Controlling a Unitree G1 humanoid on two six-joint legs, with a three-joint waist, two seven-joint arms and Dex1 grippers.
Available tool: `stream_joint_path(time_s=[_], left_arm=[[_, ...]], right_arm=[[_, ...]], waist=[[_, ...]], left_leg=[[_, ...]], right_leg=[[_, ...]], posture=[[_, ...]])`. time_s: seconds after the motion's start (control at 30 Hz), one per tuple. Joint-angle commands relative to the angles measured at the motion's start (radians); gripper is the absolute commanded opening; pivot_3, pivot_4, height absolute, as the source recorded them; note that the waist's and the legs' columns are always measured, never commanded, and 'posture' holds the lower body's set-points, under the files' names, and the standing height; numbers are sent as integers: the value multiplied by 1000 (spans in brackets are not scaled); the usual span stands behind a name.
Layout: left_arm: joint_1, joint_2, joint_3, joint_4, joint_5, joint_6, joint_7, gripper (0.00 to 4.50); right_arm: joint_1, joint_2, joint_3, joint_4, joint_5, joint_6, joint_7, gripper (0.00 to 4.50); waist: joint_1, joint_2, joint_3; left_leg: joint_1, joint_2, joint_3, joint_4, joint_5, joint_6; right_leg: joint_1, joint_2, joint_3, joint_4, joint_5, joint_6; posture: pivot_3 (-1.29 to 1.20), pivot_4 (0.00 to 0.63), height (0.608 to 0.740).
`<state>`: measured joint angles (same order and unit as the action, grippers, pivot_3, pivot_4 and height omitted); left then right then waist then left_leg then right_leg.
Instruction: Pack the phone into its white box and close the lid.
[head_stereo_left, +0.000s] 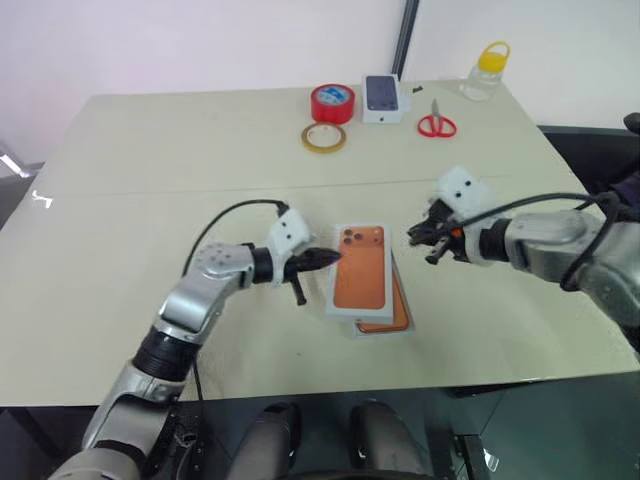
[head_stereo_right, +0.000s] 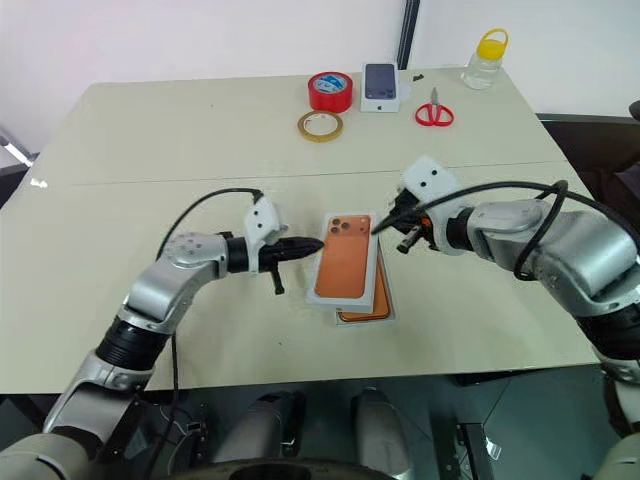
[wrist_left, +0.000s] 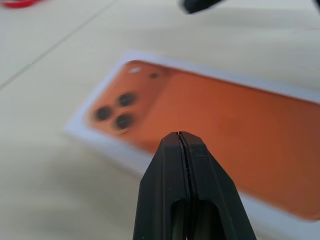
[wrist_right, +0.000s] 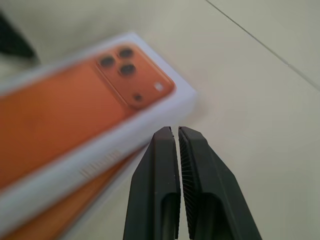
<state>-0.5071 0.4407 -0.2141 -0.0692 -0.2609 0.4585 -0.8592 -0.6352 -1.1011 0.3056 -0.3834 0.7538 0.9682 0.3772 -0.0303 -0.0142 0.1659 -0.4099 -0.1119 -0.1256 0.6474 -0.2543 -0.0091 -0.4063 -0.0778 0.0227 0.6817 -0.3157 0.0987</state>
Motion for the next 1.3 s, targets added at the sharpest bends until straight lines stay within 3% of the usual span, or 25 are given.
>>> stream_joint_path(time_s=[0.03, 0.27, 0.57, 1.3], left_arm=[[-10, 32, 65, -25, -13, 17, 16, 0], [-61, 92, -50, 44, 91, 5, -44, 0], [-143, 14, -160, 115, 140, -29, -109, 0], [-109, -42, -162, -18, 82, 18, -205, 0]], right_arm=[[15, -3, 16, -30, -135, -73, 90, 80], [49, 29, 65, -37, -314, -119, 199, 80], [79, 82, 50, -49, -421, -111, 279, 80], [196, 79, -55, -162, -490, -73, 383, 80]], waist=[[2, 0, 0], [21, 0, 0], [16, -1, 0], [19, -1, 0]], left_leg=[[0, 0, 0, 0, 0, 0], [0, -1, 0, 0, 1, -2], [-1, -1, 0, 0, 2, -4], [-1, -1, 0, 0, 4, -7]], right_leg=[[0, 0, 0, 0, 0, 0], [0, -1, 0, 0, 0, 0], [0, -1, 0, -1, 0, 0], [0, -1, 0, 0, 0, 0]], posture=[[0, 150, 740], [0, 150, 740], [0, 150, 740], [0, 150, 740]])
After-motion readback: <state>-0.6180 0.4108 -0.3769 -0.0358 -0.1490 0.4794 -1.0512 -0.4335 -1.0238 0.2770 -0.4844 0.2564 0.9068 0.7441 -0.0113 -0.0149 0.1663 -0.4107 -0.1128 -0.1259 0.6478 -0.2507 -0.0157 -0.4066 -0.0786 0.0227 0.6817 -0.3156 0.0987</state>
